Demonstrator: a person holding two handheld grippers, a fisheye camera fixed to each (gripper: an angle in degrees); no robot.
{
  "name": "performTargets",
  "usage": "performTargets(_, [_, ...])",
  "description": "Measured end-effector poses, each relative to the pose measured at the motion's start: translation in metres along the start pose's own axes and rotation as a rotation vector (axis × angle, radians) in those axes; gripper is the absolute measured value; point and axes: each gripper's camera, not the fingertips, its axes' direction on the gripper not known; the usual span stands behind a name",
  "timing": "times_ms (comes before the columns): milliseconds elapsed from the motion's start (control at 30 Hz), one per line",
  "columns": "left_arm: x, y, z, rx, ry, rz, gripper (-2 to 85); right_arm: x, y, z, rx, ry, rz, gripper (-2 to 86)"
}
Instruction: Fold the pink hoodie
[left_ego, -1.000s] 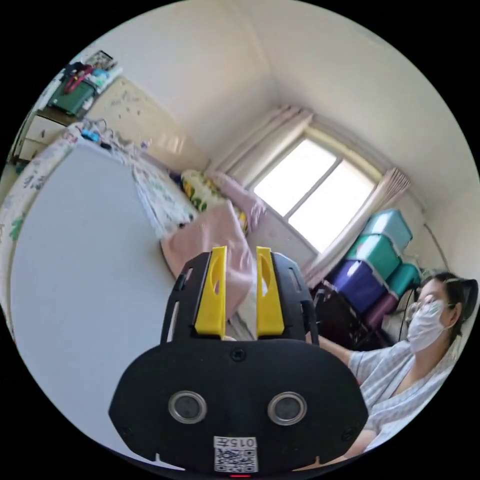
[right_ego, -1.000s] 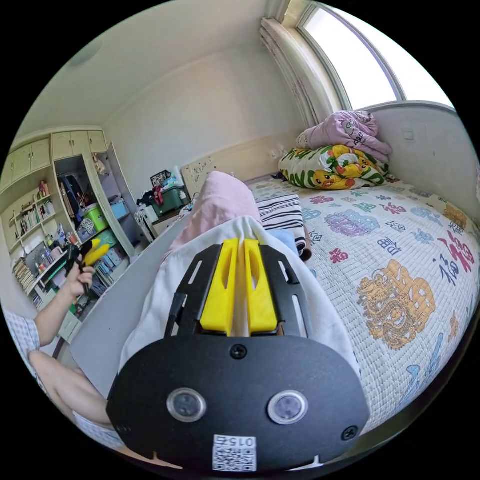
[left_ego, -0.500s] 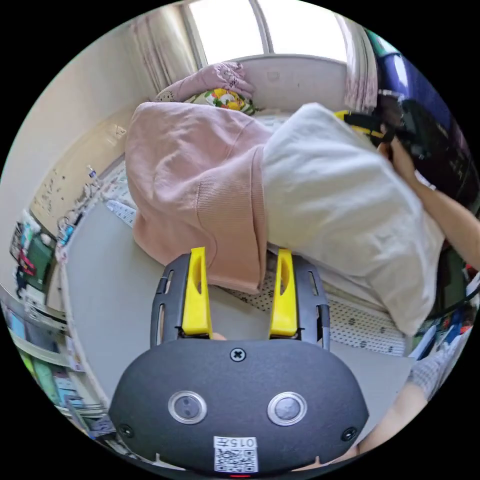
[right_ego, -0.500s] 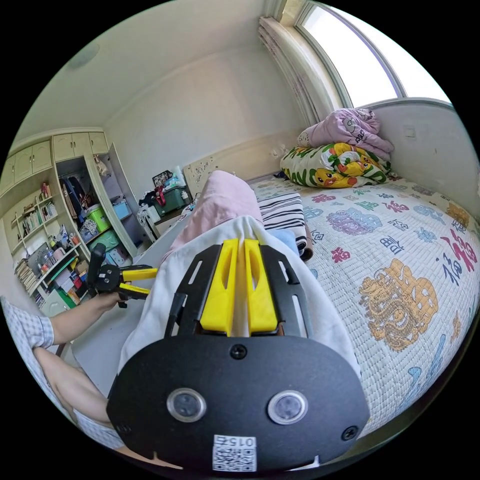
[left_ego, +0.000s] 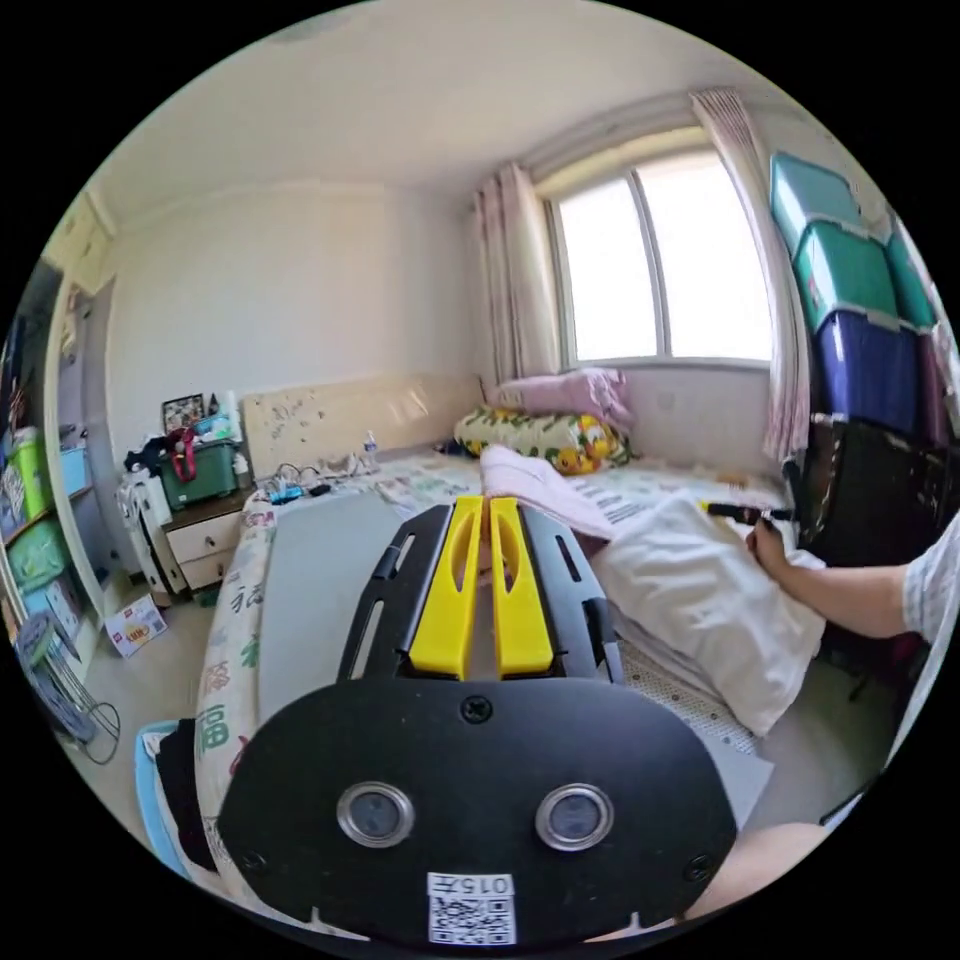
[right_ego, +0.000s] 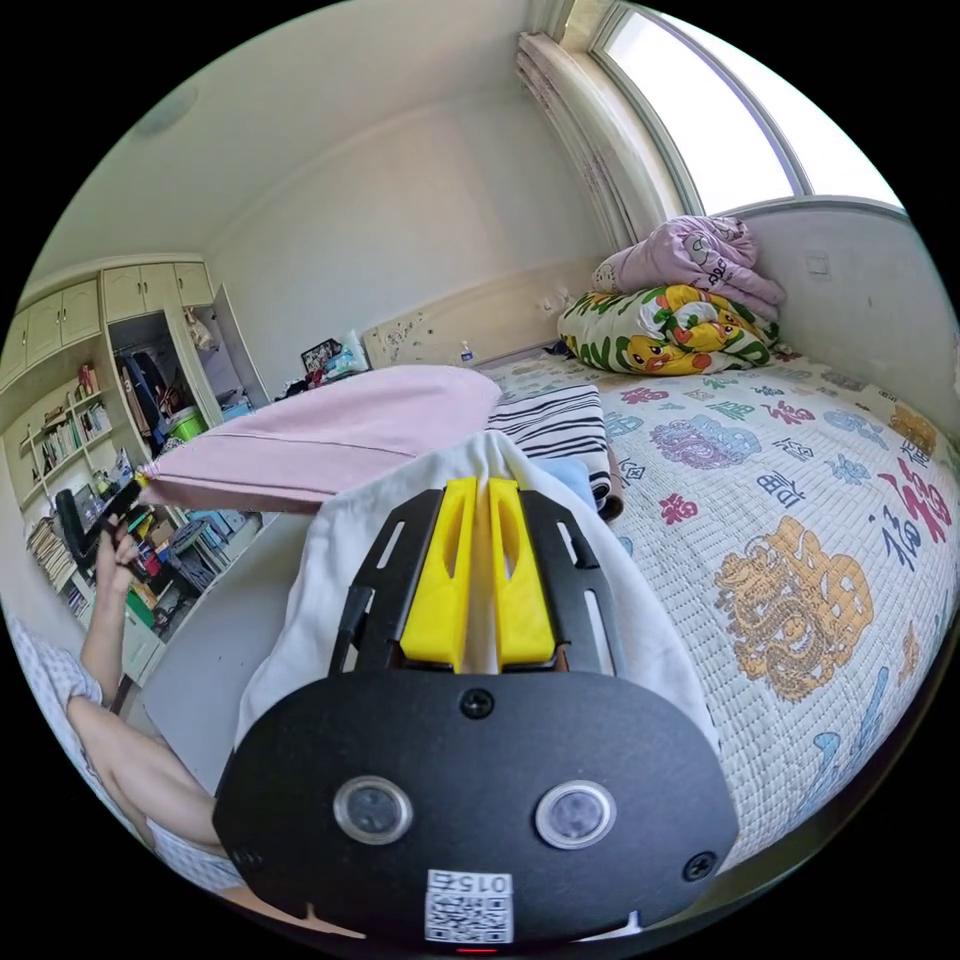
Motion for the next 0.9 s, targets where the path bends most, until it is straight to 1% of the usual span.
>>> performTargets(67, [-0.016, 0.013, -0.076, 0.069, -0.068, -0.069, 0.1, 0.005, -0.010, -0.005, -0.004, 0.001, 0.000, 1.4])
performTargets(133, [-0.028, 0.032, -0.126, 0.073, -0.142, -0.144, 0.0, 0.010, -0.019, -0.008, -0.006, 0.001, 0.003, 1.4])
performTargets(233, [-0.043, 0.070, -0.190, 0.012, -0.195, -0.252, 0.0, 0.018, -0.034, -0.014, -0.016, 0.007, 0.006, 1.5])
performTargets(333, [-0.039, 0.099, -0.248, -0.051, -0.285, -0.285, 0.1, 0.026, -0.051, -0.020, -0.027, 0.014, 0.006, 1.8])
performTargets(400, [-0.038, 0.113, -0.283, -0.045, -0.285, -0.328, 0.1, 0.031, -0.062, -0.022, -0.040, 0.016, 0.012, 1.9])
performTargets(433, [-0.037, 0.118, -0.300, -0.064, -0.241, -0.330, 0.1, 0.037, -0.071, -0.023, -0.055, 0.014, 0.026, 2.1])
performTargets(500, [-0.034, 0.115, -0.313, -0.184, -0.169, -0.259, 0.2, 0.052, -0.092, -0.024, -0.111, -0.028, 0.070, 2.4])
performTargets(567, [-0.033, 0.103, -0.321, -0.411, -0.145, -0.155, 0.2, 0.072, -0.122, -0.031, -0.188, -0.106, 0.148, 3.2])
performTargets(633, [-0.030, 0.094, -0.337, -0.455, -0.161, -0.100, 0.1, 0.072, -0.137, -0.048, -0.170, -0.117, 0.148, 3.9])
performTargets(700, [-0.030, 0.085, -0.368, -0.368, -0.184, -0.081, -0.1, 0.063, -0.145, -0.071, -0.118, -0.110, 0.113, 4.1])
performTargets(767, [-0.040, 0.084, -0.398, -0.250, -0.208, -0.141, -0.2, 0.048, -0.147, -0.098, -0.081, -0.114, 0.066, 3.2])
performTargets(833, [-0.047, 0.089, -0.400, -0.237, -0.192, -0.169, -0.1, 0.036, -0.142, -0.116, -0.065, -0.112, 0.042, 2.5])
performTargets(900, [-0.048, 0.094, -0.387, -0.278, -0.164, -0.163, 0.0, 0.024, -0.135, -0.135, -0.057, -0.104, 0.023, 1.5])
